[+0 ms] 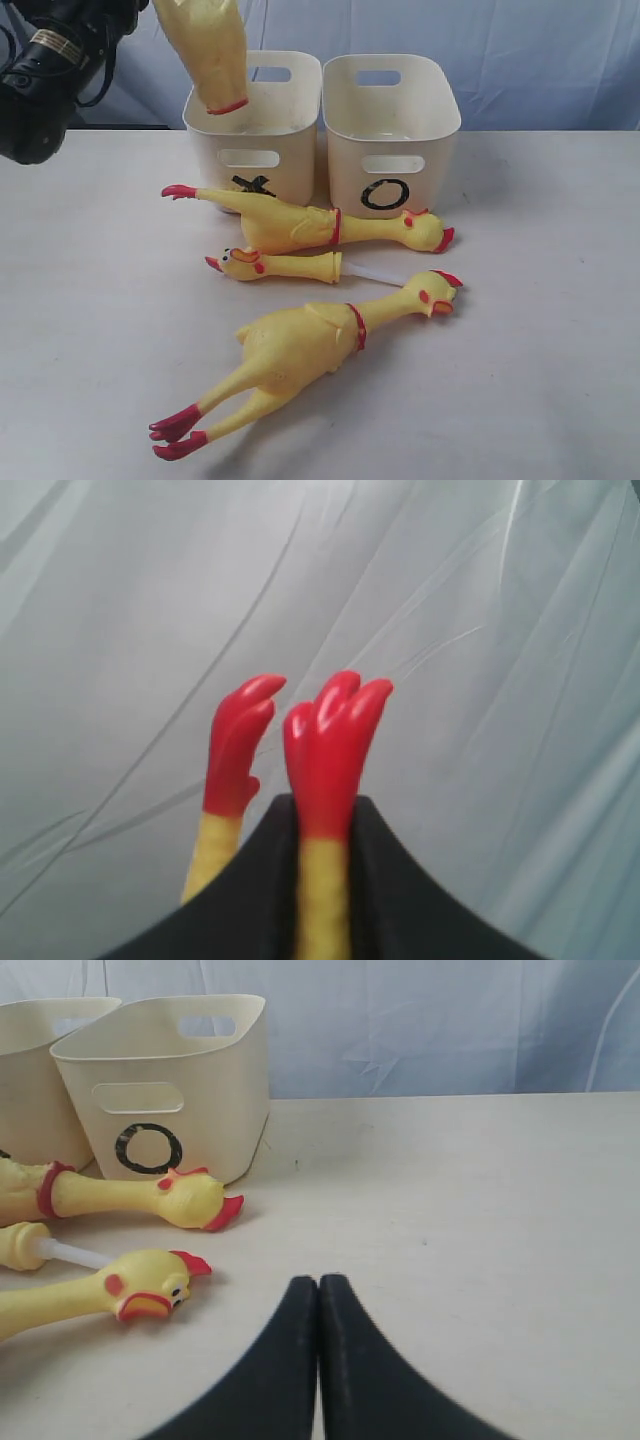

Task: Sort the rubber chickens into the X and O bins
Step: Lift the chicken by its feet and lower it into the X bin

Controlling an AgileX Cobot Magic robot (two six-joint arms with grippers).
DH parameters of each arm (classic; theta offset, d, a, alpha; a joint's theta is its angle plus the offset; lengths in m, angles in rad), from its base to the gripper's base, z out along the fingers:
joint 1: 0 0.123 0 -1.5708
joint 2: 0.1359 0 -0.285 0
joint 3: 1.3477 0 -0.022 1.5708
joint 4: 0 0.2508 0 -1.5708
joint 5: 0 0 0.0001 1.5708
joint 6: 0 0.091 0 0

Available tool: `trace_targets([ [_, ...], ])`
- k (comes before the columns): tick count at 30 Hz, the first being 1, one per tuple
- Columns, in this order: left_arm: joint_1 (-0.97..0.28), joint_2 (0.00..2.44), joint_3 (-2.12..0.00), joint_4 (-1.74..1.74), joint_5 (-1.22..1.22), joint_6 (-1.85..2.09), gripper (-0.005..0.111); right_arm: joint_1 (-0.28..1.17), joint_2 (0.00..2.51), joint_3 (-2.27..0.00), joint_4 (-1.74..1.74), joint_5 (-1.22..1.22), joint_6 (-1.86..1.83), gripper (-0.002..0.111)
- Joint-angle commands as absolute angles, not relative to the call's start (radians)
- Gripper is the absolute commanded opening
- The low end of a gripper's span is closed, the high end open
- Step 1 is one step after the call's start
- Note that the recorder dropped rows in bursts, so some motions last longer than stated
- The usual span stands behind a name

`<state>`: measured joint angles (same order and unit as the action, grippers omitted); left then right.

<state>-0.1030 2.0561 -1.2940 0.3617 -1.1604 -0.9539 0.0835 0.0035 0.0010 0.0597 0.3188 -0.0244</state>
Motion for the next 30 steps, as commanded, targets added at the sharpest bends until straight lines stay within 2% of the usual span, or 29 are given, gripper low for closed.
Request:
trace_targets([
  [1,-0.102,2.112,-1.358,0.338,-1.19,-0.961,0.0,0.082,0.0,0.0,0.061,0.312,-0.025,0.0],
  [14,-0.161,2.25,-1.496,0.376,-1.037,-0.966,0.0,0.082,0.0,0.0,0.061,0.312,-0.025,0.0],
  [22,-0.192,2.263,-1.529,0.353,-0.845,-1.019,0.0,0.082,0.0,0.0,0.061,0.312,-0.025,0.0],
  [26,-0.192,2.263,-1.529,0.355,-0.775,-1.085,0.01,0.082,0.0,0.0,0.061,0.312,-0.025,0.0],
  [30,-0.192,2.263,-1.529,0.379,-0.732,-1.095,0.033,0.082,0.0,0.0,0.061,0.312,-0.025,0.0],
])
